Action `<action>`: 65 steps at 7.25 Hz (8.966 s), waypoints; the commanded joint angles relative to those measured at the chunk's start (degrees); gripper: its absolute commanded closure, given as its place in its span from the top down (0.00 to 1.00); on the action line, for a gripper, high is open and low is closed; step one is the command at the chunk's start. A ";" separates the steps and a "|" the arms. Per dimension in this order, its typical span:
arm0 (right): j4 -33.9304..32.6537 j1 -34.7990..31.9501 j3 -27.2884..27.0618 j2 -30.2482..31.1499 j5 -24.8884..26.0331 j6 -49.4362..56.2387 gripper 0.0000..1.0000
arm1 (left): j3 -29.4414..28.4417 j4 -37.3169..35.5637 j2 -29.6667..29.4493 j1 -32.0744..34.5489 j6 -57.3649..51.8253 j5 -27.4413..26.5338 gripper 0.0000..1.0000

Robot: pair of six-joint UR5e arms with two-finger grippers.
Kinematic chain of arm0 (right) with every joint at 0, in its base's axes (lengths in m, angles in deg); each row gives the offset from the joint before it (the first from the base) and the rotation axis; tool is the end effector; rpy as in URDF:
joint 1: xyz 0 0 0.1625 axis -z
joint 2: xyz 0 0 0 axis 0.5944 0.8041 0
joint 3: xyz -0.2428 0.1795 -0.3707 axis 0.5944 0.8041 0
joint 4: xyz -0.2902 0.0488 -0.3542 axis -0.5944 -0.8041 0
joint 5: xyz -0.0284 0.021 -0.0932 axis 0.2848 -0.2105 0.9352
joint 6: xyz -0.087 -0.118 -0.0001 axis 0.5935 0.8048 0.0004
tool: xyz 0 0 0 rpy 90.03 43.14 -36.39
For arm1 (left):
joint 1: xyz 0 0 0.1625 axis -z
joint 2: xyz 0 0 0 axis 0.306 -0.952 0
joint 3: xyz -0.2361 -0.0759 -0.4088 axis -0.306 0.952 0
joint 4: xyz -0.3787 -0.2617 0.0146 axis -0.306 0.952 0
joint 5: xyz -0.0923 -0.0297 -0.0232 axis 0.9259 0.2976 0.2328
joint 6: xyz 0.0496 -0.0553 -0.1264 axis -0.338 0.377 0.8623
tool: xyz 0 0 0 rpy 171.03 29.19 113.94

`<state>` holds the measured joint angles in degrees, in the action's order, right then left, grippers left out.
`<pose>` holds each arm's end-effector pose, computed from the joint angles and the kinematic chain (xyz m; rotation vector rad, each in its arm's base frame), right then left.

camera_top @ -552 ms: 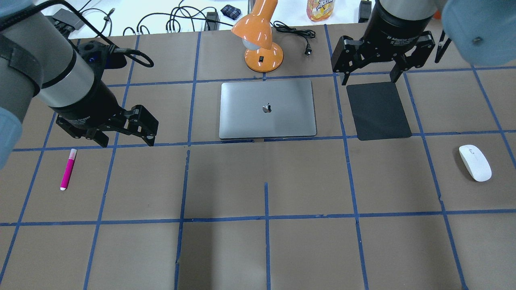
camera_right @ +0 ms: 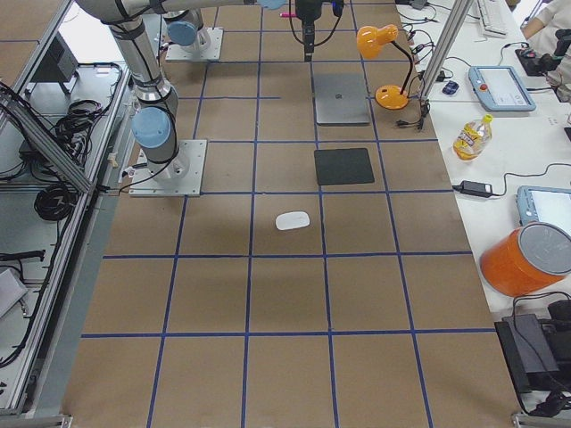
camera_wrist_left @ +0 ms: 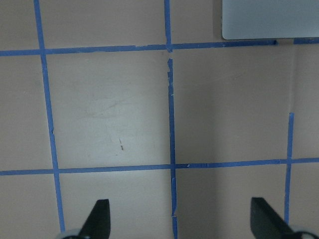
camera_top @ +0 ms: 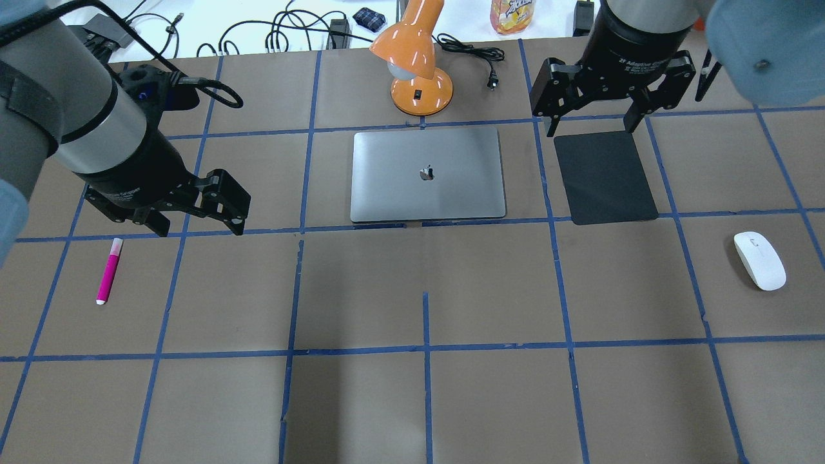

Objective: Place pen and mouse around notebook

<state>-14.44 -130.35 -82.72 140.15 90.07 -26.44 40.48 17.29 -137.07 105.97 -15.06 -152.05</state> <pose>0.1699 -0.5415 0.5291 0.0045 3.1400 -0.0717 -0.1200 -0.4442 0.4860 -0.0391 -3.1329 -0.0371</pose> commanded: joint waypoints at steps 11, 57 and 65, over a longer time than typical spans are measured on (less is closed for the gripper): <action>-24.50 42.98 -19.29 -10.70 -1.11 54.39 1.00 | 15.91 -25.52 -7.97 -33.71 -36.12 0.03 1.00; 9.64 0.97 10.47 -7.74 0.65 -8.70 1.00 | 8.30 -50.00 -34.70 24.26 102.49 -0.94 0.00; 5.69 0.97 7.84 -6.78 0.48 0.18 1.00 | 6.62 -50.09 -37.08 26.81 101.25 -0.77 1.00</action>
<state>-8.50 -129.24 -74.30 133.11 90.33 -26.41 47.10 -32.99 -174.62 132.82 90.44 -152.97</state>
